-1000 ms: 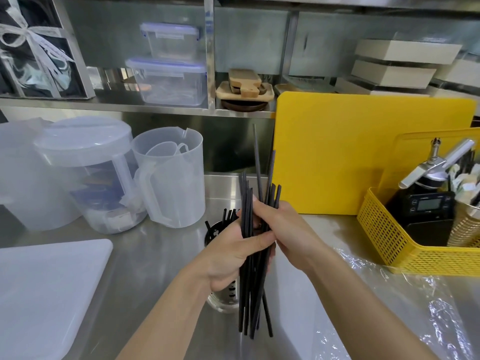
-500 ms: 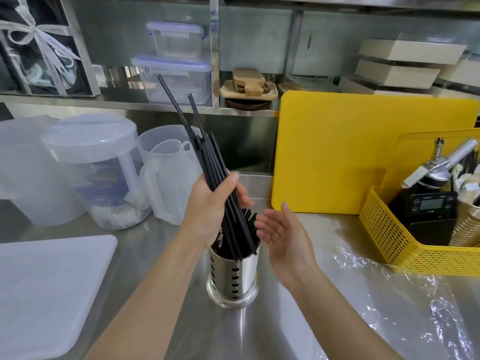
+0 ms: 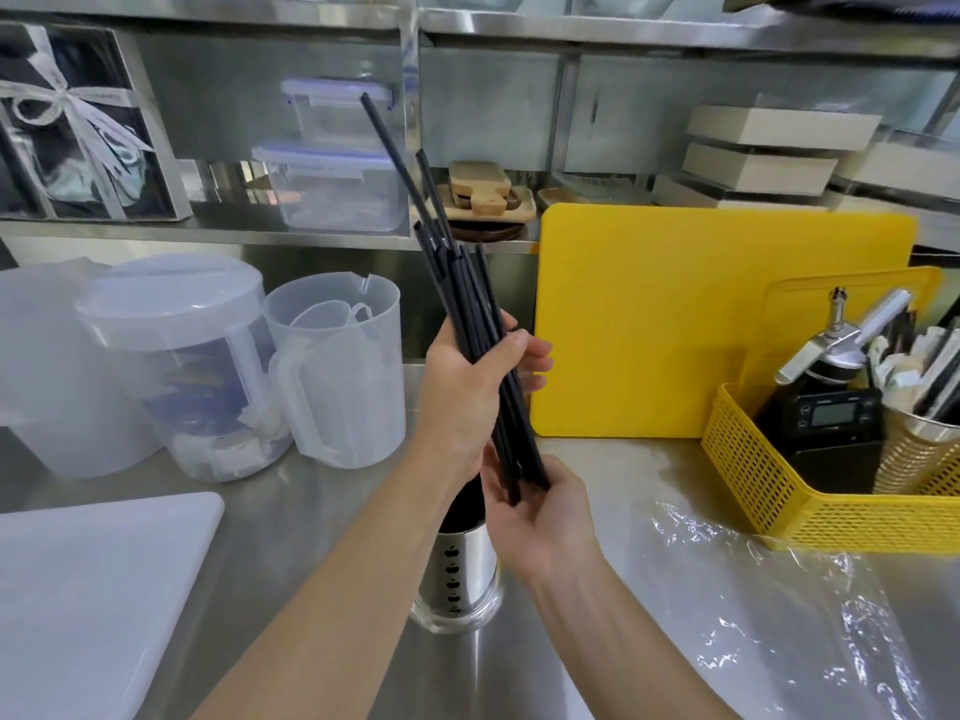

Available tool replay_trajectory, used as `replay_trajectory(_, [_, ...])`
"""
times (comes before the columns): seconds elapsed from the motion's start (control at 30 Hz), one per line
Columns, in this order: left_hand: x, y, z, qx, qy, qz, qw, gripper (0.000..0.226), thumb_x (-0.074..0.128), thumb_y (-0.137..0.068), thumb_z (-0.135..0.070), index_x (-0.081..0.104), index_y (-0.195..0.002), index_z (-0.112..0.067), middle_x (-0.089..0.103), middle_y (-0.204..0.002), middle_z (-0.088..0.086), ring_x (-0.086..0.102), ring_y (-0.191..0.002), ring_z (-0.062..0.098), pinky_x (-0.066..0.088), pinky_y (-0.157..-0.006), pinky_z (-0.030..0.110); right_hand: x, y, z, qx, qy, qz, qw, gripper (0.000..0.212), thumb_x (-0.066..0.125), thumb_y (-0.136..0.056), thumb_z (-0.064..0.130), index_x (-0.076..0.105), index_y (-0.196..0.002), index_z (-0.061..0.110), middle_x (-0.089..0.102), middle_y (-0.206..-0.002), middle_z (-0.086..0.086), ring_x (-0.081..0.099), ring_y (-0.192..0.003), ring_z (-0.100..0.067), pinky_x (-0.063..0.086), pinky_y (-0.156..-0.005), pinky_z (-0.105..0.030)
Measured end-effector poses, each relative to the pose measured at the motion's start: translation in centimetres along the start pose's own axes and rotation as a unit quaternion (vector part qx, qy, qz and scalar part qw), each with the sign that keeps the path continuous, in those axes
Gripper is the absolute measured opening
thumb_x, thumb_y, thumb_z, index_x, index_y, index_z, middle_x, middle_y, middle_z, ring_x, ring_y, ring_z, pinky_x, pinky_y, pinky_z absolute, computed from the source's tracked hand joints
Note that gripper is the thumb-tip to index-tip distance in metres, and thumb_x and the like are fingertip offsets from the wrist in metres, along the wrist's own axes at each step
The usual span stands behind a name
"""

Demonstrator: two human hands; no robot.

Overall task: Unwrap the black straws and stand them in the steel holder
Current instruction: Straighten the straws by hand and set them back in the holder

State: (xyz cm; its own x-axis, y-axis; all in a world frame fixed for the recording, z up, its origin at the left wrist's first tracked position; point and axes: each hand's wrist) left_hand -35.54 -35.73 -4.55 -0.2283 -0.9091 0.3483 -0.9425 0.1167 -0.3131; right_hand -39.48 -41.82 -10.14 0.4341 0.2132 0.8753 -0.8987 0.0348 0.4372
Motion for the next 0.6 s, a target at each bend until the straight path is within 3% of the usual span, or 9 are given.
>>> replay_trajectory(0.13, [0.1,0.4,0.0,0.006,-0.043,-0.001,0.999,0.015,0.060,-0.082,0.007,0.056,-0.095,0.003,0.066,-0.073,0.006,0.065,-0.065,0.017,0.057,-0.068,0.033,-0.1,0.3,-0.3,0.005,-0.022,-0.010,1.000,0.023,0.038,-0.090,0.002,0.059,-0.090,-0.007,0.063,-0.087,-0.020,0.062,-0.085,-0.030,0.049,-0.090,-0.034])
replay_trajectory(0.3, [0.2,0.7,-0.2,0.011,-0.055,0.009,0.998,0.019,0.061,-0.081,0.008,0.056,-0.093,-0.005,0.068,-0.064,-0.002,0.065,-0.061,0.014,0.055,-0.068,0.031,-0.1,0.4,-0.6,0.010,-0.015,0.010,1.000,0.025,0.038,-0.091,0.003,0.061,-0.085,-0.004,0.068,-0.064,-0.016,0.063,-0.072,-0.026,0.052,-0.079,-0.032])
replay_trajectory(0.43, [0.6,1.2,-0.5,0.031,-0.106,0.024,0.994,0.012,0.054,-0.086,0.003,0.056,-0.081,-0.008,0.055,-0.059,0.000,0.055,-0.057,0.009,0.051,-0.064,0.024,-0.6,-0.1,-0.8,0.019,0.011,0.027,0.999,0.022,0.040,-0.090,0.002,0.061,-0.086,-0.004,0.067,-0.065,-0.014,0.065,-0.064,-0.023,0.056,-0.064,-0.028])
replay_trajectory(0.53, [0.4,1.3,-0.1,0.016,-0.143,0.030,0.989,0.012,0.053,-0.089,-0.004,0.055,-0.080,-0.011,0.049,-0.052,-0.004,0.049,-0.051,0.010,0.049,-0.060,0.030,-1.4,-0.8,-1.0,0.016,0.047,0.022,0.999,0.020,0.040,-0.089,-0.001,0.059,-0.092,-0.004,0.062,-0.075,-0.015,0.059,-0.069,-0.024,0.051,-0.070,-0.029])
replay_trajectory(0.6, [0.3,1.5,0.3,-0.009,-0.141,0.020,0.990,0.013,0.056,-0.090,-0.010,0.054,-0.078,-0.016,0.047,-0.049,-0.005,0.045,-0.046,0.011,0.046,-0.051,0.027,-1.8,-1.1,-0.7,0.004,0.119,0.024,0.993,0.018,0.043,-0.086,-0.001,0.061,-0.084,-0.001,0.058,-0.072,-0.012,0.054,-0.065,-0.021,0.047,-0.068,-0.028])
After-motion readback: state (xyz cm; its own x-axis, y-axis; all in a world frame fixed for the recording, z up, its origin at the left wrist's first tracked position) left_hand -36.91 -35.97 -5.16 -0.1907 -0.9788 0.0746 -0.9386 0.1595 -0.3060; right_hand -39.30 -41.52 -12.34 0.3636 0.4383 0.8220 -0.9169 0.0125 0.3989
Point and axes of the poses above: each hand's wrist, its own y-axis away from the middle knuckle, its own x-axis out of the palm, z = x × y
